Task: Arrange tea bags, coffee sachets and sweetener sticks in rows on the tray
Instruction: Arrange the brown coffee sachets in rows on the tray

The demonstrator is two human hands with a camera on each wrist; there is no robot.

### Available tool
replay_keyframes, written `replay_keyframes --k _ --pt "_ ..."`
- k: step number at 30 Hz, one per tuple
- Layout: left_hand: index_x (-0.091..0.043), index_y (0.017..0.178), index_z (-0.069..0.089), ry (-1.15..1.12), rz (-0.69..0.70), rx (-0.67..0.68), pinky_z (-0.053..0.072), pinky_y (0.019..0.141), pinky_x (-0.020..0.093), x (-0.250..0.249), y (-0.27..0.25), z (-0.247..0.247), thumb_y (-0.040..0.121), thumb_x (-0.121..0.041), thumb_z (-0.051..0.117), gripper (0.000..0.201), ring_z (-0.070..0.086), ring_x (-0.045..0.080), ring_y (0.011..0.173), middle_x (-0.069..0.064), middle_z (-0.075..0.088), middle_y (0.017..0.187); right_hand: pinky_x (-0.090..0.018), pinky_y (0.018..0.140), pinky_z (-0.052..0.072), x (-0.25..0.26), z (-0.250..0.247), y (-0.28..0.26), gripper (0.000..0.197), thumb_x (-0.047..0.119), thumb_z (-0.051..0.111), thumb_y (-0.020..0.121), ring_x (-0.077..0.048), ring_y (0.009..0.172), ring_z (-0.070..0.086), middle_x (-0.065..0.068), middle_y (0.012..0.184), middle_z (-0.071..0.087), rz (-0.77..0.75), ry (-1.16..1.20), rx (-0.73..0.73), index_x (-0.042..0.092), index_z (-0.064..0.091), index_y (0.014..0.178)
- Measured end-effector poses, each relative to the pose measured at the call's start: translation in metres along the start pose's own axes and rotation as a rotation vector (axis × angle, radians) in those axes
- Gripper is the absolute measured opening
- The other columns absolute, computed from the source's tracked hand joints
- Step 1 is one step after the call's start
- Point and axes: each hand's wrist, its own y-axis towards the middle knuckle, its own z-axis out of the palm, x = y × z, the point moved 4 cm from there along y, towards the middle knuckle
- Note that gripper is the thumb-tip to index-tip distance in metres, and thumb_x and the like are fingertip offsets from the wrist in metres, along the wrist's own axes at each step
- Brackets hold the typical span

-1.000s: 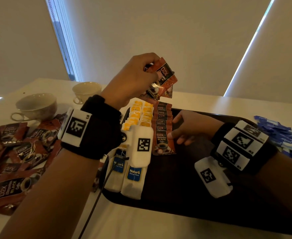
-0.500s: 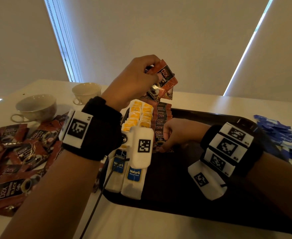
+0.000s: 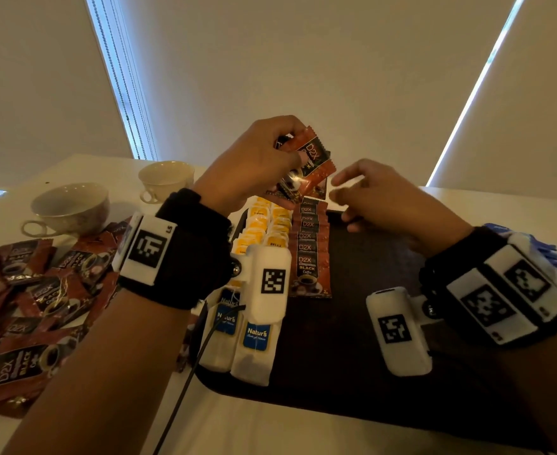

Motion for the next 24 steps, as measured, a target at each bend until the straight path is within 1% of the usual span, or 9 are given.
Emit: replay_keyframes --k 3,7,10,12,14,15,19,22,24 --pt "-0.018 0.103 0.057 0.014 -0.027 0.020 0.058 0.051 0.028 0.002 0.001 0.002 0.092 -0.011 0.057 0.013 0.067 0.015 0.070 0.001 0.059 0.094 -0.015 0.047 0.052 0.008 -0.001 -0.006 0.020 0.020 0.059 0.090 0.000 0.052 0.061 0.001 0.081 0.059 -0.053 0.172 -0.078 0.016 0.051 0.108" --pt "-0.015 0.103 0.058 0.040 -0.006 0.038 0.059 0.053 0.031 0.002 0.000 0.005 0.089 -0.012 0.062 0.014 0.069 0.020 0.072 0.003 0.061 0.093 -0.027 0.063 0.056 0.008 0.008 -0.007 0.016 0.025 0.060 0.090 -0.008 0.067 0.063 -0.002 0.084 0.065 -0.137 0.086 -0.147 0.016 0.055 0.103" --pt "-0.014 0.103 0.059 -0.021 -0.036 0.050 0.056 0.049 0.027 0.002 -0.001 0.004 0.089 -0.013 0.062 0.014 0.070 0.018 0.070 0.006 0.063 0.096 -0.021 0.060 0.056 0.005 0.005 -0.006 0.015 0.017 0.059 0.091 -0.008 0.069 0.063 -0.005 0.084 0.066 -0.139 0.134 -0.192 0.009 0.058 0.104" --pt "-0.014 0.105 0.059 -0.075 -0.078 0.065 0.056 0.051 0.027 0.002 -0.002 0.004 0.092 -0.013 0.058 0.014 0.070 0.025 0.079 0.013 0.062 0.104 -0.015 0.054 0.053 0.003 -0.002 -0.006 0.012 0.012 0.060 0.089 -0.007 0.067 0.063 -0.003 0.081 0.065 -0.123 0.219 -0.209 0.007 0.060 0.100" --pt "-0.016 0.105 0.061 -0.116 -0.104 0.075 0.058 0.053 0.028 0.001 -0.003 0.003 0.094 -0.011 0.054 0.014 0.065 0.035 0.090 0.014 0.062 0.107 -0.016 0.055 0.054 0.001 -0.011 -0.006 0.008 0.009 0.063 0.087 -0.007 0.064 0.064 -0.003 0.078 0.066 -0.099 0.306 -0.229 0.008 0.061 0.096" --pt "-0.017 0.104 0.062 -0.131 -0.105 0.069 0.058 0.054 0.029 0.000 -0.003 0.002 0.095 -0.010 0.052 0.015 0.066 0.034 0.090 0.011 0.062 0.107 -0.017 0.057 0.055 0.000 -0.016 -0.006 0.009 0.008 0.064 0.086 -0.006 0.062 0.064 -0.003 0.077 0.066 -0.092 0.336 -0.245 0.008 0.061 0.095" --pt "-0.018 0.101 0.063 -0.117 -0.061 -0.048 0.056 0.051 0.025 0.000 -0.001 -0.009 0.096 -0.004 0.048 0.020 0.071 0.018 0.071 0.003 0.062 0.101 -0.020 0.061 0.057 -0.007 -0.037 -0.009 0.019 0.006 0.064 0.085 -0.008 0.062 0.065 -0.007 0.077 0.066 -0.036 0.383 -0.279 0.010 0.056 0.102" --pt "-0.016 0.104 0.062 -0.105 -0.046 -0.107 0.055 0.049 0.024 0.002 0.000 -0.015 0.096 -0.003 0.047 0.021 0.067 0.019 0.073 0.001 0.060 0.099 -0.024 0.058 0.057 -0.018 -0.039 -0.009 0.026 -0.005 0.065 0.081 -0.010 0.055 0.065 -0.012 0.077 0.065 0.109 0.356 -0.112 0.009 0.055 0.100" --pt "-0.016 0.105 0.062 -0.099 -0.055 -0.115 0.056 0.049 0.025 0.003 0.001 -0.015 0.096 -0.004 0.048 0.021 0.067 0.013 0.063 0.002 0.059 0.099 -0.024 0.058 0.057 -0.029 -0.026 -0.010 0.025 -0.002 0.069 0.078 -0.012 0.055 0.066 -0.012 0.077 0.066 0.193 0.099 0.103 0.010 0.056 0.096"
